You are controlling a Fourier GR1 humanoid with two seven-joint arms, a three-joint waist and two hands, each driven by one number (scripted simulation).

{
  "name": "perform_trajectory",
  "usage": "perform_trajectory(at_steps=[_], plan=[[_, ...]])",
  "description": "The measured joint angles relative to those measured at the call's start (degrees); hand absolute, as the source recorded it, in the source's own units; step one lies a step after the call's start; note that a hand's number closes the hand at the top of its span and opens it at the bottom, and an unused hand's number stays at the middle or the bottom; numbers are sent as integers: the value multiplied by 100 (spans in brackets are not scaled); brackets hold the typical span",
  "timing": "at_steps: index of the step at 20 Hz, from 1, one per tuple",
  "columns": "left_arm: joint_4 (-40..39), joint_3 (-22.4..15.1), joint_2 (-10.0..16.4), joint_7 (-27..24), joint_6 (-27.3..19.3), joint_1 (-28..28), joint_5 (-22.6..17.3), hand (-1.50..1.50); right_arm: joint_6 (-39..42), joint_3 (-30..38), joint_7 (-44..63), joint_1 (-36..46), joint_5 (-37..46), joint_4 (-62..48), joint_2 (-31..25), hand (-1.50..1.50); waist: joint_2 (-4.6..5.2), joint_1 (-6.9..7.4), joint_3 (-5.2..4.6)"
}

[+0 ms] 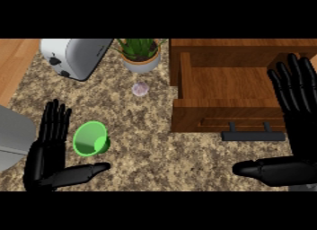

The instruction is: Pick up the cup, place it into the drawer and close the drawer

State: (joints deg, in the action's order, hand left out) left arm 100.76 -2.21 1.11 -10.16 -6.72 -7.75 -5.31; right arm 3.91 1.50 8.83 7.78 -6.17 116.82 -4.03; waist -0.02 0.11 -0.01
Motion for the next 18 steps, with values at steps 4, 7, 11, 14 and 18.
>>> perform_trajectory(at_steps=[4,7,11,14,18], plan=[[-557,272,112,-437,247,-35,-136,-150,111,8,-166,-80,-30,-103,-13,-150,1,-3,-1],[-996,407,143,-571,302,202,-152,-150,139,-11,-150,-185,-25,4,-16,-150,2,-12,1],[-1483,514,165,-877,463,205,-187,-150,228,4,-95,-379,-135,220,-38,-150,1,-15,1],[-1748,561,169,-1008,517,247,-179,-150,304,191,0,-301,-304,237,-147,-150,-1,-14,-1],[-2519,690,130,-1564,577,434,-141,-150,285,167,-44,-189,-254,125,-111,-150,1,-14,-2]])
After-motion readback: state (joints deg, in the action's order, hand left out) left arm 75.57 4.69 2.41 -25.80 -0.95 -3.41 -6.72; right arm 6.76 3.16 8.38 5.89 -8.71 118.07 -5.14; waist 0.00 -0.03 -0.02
